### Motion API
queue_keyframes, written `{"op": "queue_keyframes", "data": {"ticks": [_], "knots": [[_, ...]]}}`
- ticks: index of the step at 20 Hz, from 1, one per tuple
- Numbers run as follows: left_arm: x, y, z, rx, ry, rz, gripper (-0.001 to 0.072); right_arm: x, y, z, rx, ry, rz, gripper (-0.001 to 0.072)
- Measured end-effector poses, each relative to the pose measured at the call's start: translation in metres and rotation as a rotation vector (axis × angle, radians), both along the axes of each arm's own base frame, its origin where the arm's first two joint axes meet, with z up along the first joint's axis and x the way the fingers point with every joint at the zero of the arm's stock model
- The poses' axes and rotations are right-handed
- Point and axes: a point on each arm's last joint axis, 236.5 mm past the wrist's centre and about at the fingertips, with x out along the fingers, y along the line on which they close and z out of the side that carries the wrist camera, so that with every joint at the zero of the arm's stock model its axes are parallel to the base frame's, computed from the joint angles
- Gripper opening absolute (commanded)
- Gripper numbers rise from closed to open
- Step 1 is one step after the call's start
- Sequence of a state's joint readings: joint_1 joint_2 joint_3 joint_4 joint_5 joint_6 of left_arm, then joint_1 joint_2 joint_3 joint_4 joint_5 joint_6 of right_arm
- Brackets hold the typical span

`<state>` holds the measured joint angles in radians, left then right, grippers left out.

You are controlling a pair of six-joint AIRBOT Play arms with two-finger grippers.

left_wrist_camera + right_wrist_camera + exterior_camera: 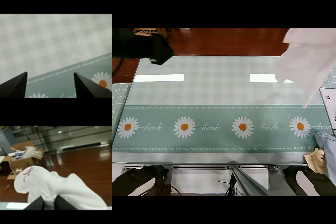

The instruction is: Fold the shirts.

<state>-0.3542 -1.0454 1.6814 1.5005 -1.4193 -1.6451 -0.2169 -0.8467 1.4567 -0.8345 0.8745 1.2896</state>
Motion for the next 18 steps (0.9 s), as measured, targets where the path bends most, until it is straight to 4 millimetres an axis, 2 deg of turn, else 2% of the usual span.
{"op": "queue_keyframes", "data": {"ticks": [2,4,8,10,12,13,14,15,16,18], "knots": [[-0.019,0.007,0.012,-0.002,-0.012,-0.003,0.0691,-0.012,0.031,-0.014,-0.019,0.063,0.107,0.0037],[-0.035,0.013,0.022,-0.005,-0.026,-0.004,0.0691,-0.015,0.064,-0.045,-0.065,0.165,0.216,0.0037],[-0.052,0.020,0.025,0.001,-0.020,-0.005,0.0691,-0.011,0.147,-0.138,-0.205,0.408,0.430,0.0037],[-0.058,0.023,0.017,0.018,0.014,-0.004,0.0691,-0.019,0.203,-0.192,-0.283,0.521,0.561,0.0038],[-0.061,0.025,0.007,0.035,0.049,-0.003,0.0691,-0.031,0.248,-0.242,-0.364,0.610,0.657,0.0051],[-0.063,0.026,-0.001,0.047,0.074,-0.002,0.0692,-0.038,0.264,-0.265,-0.408,0.651,0.691,0.0193],[-0.063,0.027,-0.009,0.055,0.093,-0.002,0.0691,-0.041,0.275,-0.285,-0.446,0.679,0.704,0.0367],[-0.063,0.027,-0.019,0.066,0.117,-0.003,0.0691,-0.041,0.280,-0.301,-0.487,0.699,0.704,0.0429],[-0.064,0.027,-0.030,0.080,0.146,-0.004,0.0692,-0.040,0.280,-0.311,-0.519,0.709,0.697,0.0452],[-0.065,0.028,-0.057,0.110,0.210,-0.012,0.0691,-0.032,0.269,-0.316,-0.557,0.714,0.661,0.0498]]}}
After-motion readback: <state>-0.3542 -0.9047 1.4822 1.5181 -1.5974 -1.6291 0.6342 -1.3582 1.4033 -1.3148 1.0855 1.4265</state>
